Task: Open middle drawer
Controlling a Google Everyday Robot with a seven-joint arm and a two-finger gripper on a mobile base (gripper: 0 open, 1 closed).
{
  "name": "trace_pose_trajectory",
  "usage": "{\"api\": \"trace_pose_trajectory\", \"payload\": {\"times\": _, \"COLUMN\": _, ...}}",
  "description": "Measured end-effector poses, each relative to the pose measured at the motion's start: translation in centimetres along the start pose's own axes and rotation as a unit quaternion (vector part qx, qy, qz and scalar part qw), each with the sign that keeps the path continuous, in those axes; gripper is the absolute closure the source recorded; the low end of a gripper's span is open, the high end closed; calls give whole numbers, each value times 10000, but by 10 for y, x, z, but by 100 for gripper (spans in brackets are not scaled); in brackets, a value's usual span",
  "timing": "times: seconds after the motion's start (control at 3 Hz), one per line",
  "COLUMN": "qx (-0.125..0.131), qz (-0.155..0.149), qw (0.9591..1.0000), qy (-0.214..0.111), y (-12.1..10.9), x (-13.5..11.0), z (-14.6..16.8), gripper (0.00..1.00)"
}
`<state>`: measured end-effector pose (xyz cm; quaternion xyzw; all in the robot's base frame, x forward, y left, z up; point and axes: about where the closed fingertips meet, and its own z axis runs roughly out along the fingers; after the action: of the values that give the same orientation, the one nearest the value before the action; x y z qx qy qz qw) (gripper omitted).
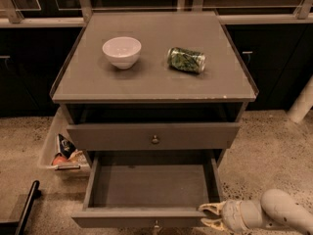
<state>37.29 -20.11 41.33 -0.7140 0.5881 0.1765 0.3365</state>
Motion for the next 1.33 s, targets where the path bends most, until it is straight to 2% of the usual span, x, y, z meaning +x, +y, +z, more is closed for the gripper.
{"api": "trace_pose_trajectory", "payload": {"times": 0.33, "qx": 0, "qz": 0, "qw": 10000, "qy": 0, "y": 0, "x": 0, "z": 0, "gripper": 71}}
{"api": "trace_pose_trajectory", "payload": {"times": 1.0, "qx": 0, "qz": 0, "qw": 10000, "qy": 0, "y": 0, "x": 0, "z": 0, "gripper": 25}}
{"api": "trace_pose_trajectory", "payload": {"times": 1.33, "qx": -37, "qz": -136, "qw": 9999, "qy": 18, "y": -4, "x": -10, "z": 0, "gripper": 2}}
